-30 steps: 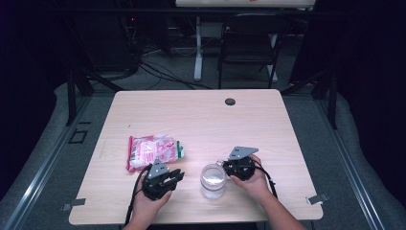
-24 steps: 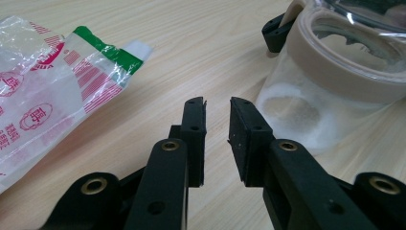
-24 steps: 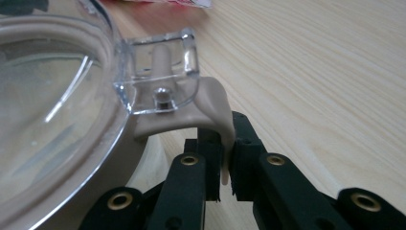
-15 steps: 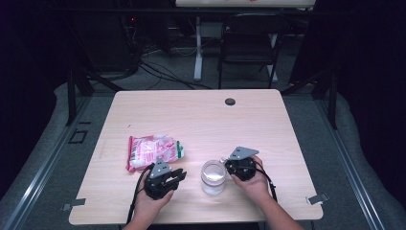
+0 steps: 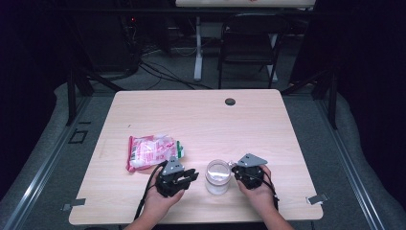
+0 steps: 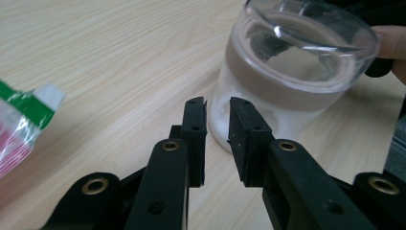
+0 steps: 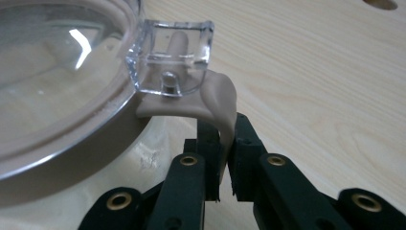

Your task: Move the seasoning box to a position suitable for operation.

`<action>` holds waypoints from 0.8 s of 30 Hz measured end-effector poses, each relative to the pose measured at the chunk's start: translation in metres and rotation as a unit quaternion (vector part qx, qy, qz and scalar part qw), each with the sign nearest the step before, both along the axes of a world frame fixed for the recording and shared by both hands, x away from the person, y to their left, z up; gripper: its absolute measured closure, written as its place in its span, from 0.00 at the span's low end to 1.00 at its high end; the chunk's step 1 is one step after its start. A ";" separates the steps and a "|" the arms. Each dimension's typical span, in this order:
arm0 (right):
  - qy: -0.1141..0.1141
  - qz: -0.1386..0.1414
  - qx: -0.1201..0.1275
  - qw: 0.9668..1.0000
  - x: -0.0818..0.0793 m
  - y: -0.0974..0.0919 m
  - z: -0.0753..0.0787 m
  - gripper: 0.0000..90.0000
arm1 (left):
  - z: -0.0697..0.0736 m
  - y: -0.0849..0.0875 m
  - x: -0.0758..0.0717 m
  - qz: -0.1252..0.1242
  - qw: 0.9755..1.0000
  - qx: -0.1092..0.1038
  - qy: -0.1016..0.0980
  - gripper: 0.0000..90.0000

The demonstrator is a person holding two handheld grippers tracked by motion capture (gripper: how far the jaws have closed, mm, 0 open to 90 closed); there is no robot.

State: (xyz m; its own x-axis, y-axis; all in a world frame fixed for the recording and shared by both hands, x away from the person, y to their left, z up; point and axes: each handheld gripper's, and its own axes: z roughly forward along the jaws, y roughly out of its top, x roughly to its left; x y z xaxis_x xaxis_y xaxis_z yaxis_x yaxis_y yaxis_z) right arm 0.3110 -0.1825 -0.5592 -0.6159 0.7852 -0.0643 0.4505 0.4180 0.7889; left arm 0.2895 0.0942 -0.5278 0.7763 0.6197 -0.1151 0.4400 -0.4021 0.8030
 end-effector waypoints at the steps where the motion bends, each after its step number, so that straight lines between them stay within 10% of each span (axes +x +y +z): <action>1: 0.000 0.001 -0.006 1.000 -0.003 -0.002 0.001 0.93 | 0.001 -0.002 -0.001 -0.004 1.000 0.001 -0.004 0.85; 24: 0.026 0.075 0.010 0.997 -0.037 -0.016 0.014 0.73 | 0.014 0.005 0.024 0.010 0.999 -0.024 -0.021 0.81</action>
State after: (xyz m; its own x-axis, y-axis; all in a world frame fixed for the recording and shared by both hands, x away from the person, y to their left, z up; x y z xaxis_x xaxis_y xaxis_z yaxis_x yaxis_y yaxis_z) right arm 0.2737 -0.1989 -0.5453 -0.7288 0.6846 -0.0148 0.4240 0.4681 0.7753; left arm 0.3134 0.0987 -0.5138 0.7692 0.6291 -0.1124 0.4124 -0.3543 0.8393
